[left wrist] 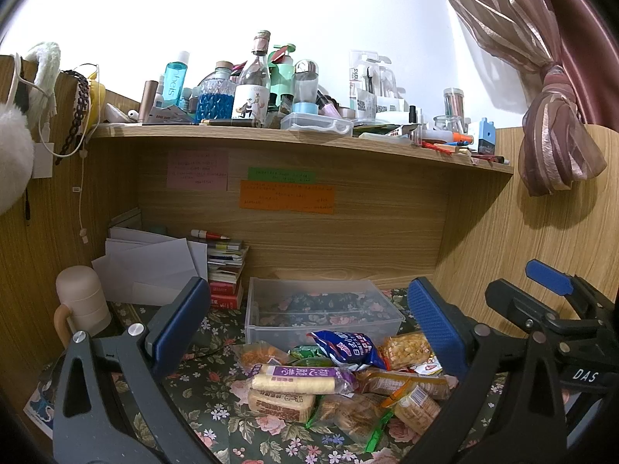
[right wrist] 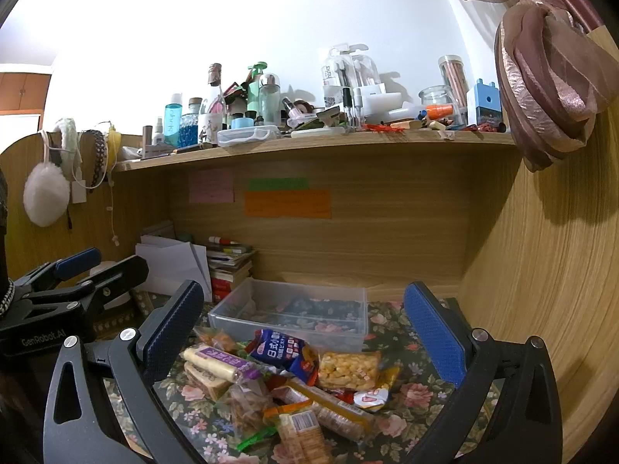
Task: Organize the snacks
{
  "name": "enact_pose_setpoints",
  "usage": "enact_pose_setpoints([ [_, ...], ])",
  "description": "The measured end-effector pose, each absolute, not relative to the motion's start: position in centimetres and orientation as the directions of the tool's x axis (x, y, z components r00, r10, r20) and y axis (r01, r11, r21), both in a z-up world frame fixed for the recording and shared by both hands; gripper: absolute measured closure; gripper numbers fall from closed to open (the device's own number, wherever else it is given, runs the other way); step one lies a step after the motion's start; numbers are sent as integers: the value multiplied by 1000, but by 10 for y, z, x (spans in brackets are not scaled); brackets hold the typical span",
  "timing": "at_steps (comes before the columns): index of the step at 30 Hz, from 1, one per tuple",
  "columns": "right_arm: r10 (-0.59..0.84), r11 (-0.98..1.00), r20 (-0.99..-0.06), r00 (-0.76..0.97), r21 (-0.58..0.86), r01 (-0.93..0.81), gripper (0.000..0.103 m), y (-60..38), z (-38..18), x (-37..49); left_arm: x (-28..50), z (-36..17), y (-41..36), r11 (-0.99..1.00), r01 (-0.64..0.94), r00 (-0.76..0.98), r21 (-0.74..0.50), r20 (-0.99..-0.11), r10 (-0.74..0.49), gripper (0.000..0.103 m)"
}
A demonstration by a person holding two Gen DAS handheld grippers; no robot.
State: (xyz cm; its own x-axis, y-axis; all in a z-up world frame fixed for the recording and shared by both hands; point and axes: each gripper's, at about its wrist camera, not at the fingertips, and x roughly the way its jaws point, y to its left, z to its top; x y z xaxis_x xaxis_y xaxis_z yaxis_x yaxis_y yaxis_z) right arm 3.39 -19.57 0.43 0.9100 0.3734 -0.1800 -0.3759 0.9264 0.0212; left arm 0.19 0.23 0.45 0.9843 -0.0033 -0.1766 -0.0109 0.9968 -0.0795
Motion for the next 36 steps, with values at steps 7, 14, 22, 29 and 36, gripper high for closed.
enact_pose_setpoints([
  [7,376,926,-180,909,29,-377,0,-196,4,34,2,4,1,996,-16,985,-83,-174,1,0],
  [14,379,924,-179,908,28,-380,0,-196,5,34,2,4,2,996,-12,985,-84,-173,-3,0],
  [22,392,919,-179,902,37,-392,0,-196,4,35,1,5,5,996,-9,985,-85,-173,-6,0],
  [29,389,919,-195,900,18,-393,0,-192,-3,39,6,-4,5,997,-5,982,-78,-191,-10,0],
  [36,379,919,-279,882,0,-395,6,-197,-22,52,21,-27,11,997,1,956,-72,-293,-22,18],
])
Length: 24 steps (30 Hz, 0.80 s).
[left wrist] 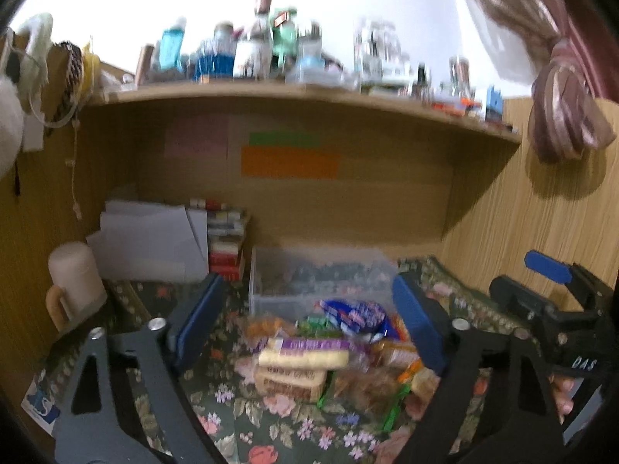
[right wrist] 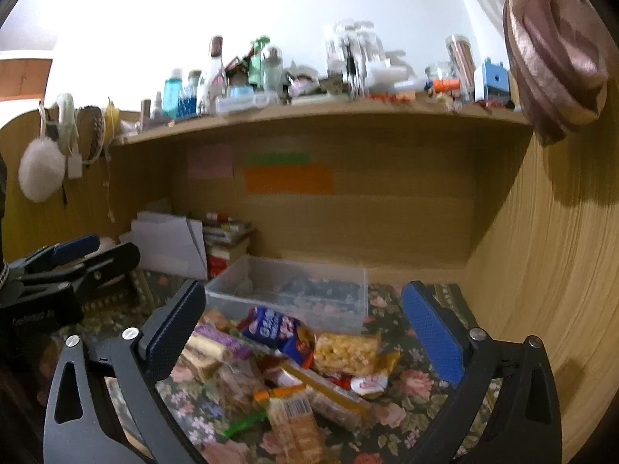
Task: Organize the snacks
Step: 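Grasp the white rice-cake pack with the left tool while the right tool grasps the barcode bar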
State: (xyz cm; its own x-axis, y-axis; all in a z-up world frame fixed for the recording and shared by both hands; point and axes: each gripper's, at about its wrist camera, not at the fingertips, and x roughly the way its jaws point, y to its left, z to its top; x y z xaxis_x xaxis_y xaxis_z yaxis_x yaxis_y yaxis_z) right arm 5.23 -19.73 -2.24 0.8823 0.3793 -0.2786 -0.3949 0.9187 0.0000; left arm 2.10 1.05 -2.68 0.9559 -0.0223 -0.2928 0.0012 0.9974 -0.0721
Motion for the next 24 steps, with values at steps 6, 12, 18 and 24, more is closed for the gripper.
enact_pose_setpoints([
  [6,393,906,-405,825,16,-423,23,-203,-48,67,34,-57,16,997,11,913,-71,-406,-39,20],
  [12,405,892,-536,740,53,-450,37,-206,-81,79,45,-91,20,997,5,860,-76,-509,-42,20],
  [18,422,876,-622,659,92,-474,46,-204,-108,82,54,-117,24,997,-3,809,-83,-585,-46,20],
  [24,427,868,-666,612,112,-484,46,-198,-124,88,63,-134,28,996,-14,763,-87,-644,-46,11],
])
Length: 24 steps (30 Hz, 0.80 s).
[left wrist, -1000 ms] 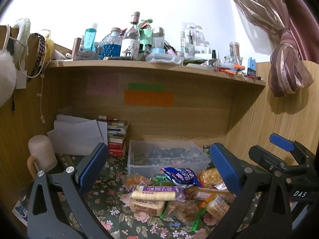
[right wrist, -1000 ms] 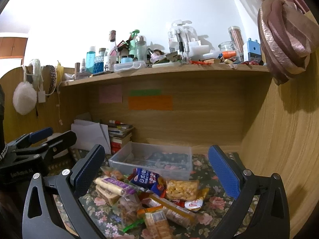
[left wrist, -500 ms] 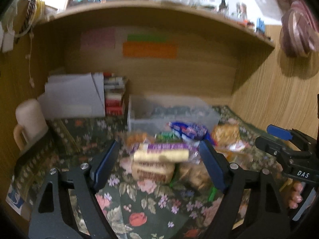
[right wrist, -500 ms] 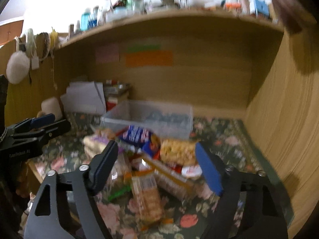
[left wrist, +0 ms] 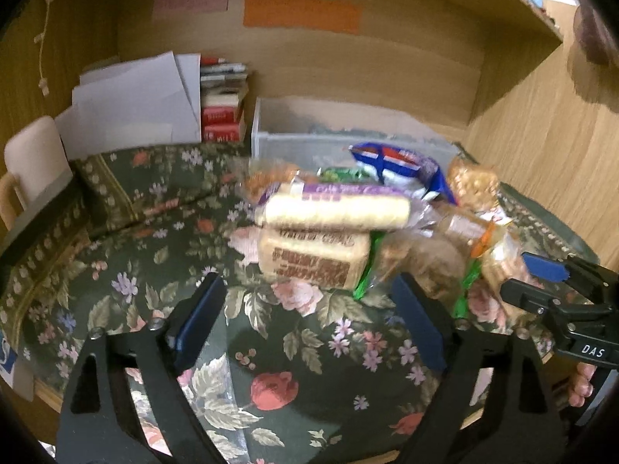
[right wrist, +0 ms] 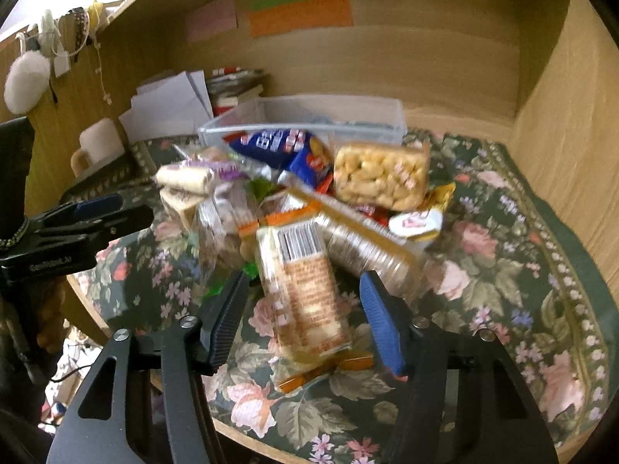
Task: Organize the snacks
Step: 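Grasp the white rice-cake pack with the left tool while the right tool grasps the barcode bar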
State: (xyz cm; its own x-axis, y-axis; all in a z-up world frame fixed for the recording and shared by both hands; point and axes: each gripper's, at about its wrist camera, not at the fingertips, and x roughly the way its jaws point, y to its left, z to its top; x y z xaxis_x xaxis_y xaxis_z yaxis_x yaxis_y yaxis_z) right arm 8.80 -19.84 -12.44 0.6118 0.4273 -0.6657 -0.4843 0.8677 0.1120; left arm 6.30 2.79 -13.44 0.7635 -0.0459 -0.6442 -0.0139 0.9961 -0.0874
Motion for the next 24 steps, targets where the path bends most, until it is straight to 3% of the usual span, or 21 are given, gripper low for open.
enact_pose_setpoints([
  [3,421,868,-679,601,110,-484,47,-195,-130,93,70,-140,28,997,-11,753,-72,-656,-39,10],
  [8,423,868,-698,579,128,-480,71,-195,-137,101,86,-147,30,998,-13,748,-63,-663,-32,10],
  [18,423,880,-665,615,138,-455,72,-204,-124,103,120,-157,27,997,0,732,-78,-679,-52,10],
  [21,426,881,-656,623,143,-451,72,-205,-120,104,124,-158,27,994,26,724,-109,-683,-94,21],
  [24,426,882,-649,630,145,-448,72,-206,-118,105,123,-158,25,994,35,725,-103,-682,-96,23],
])
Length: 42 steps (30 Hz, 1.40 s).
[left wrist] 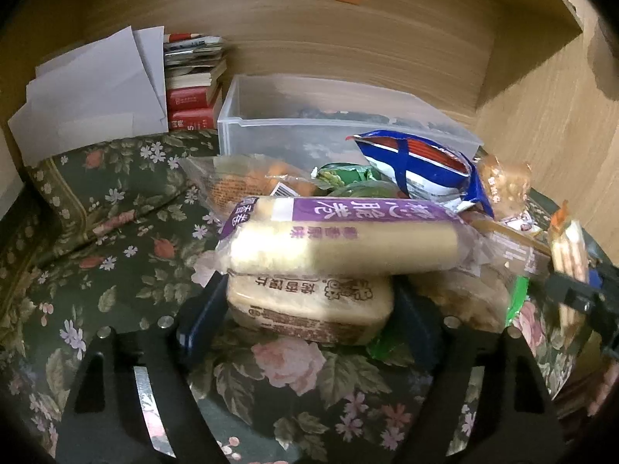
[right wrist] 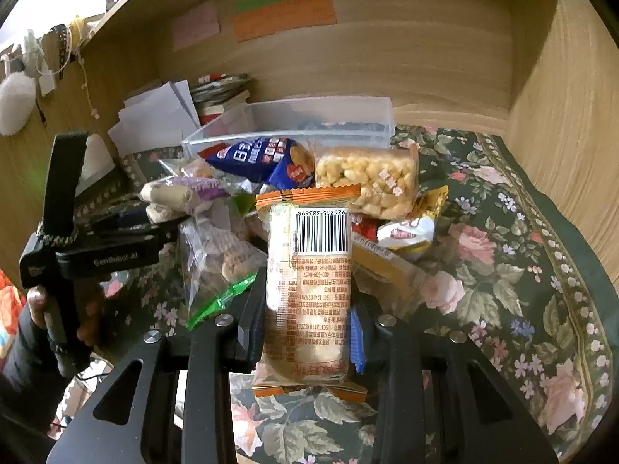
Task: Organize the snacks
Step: 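Grasp the white rice-cake pack with the left tool while the right tool grasps the barcode bar, then lower both held snacks into the clear plastic box and open both tools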
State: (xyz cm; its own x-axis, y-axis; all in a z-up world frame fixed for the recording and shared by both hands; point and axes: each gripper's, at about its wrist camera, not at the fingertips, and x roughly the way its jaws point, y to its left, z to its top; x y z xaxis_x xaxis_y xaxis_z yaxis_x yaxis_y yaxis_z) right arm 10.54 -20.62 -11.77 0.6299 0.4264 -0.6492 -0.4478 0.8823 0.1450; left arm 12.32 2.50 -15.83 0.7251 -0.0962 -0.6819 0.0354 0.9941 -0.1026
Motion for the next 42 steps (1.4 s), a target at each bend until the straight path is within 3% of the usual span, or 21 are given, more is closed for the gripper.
enact_pose_setpoints([
  [13,444,880,-606,660,155,-449,72,-209,-104,112,92,-138,38,994,23,728,-104,-680,-87,24],
  [23,438,887,-569,697,143,-440,72,-209,-90,119,65,-96,55,996,-19,811,-87,-584,-35,24],
  [33,426,892,-477,768,81,-445,72,-204,-48,139,92,-61,51,995,4,860,-102,-507,-55,24],
  [42,414,894,-449,792,39,-445,72,-196,-27,173,132,-35,43,996,14,882,-91,-468,-55,24],
])
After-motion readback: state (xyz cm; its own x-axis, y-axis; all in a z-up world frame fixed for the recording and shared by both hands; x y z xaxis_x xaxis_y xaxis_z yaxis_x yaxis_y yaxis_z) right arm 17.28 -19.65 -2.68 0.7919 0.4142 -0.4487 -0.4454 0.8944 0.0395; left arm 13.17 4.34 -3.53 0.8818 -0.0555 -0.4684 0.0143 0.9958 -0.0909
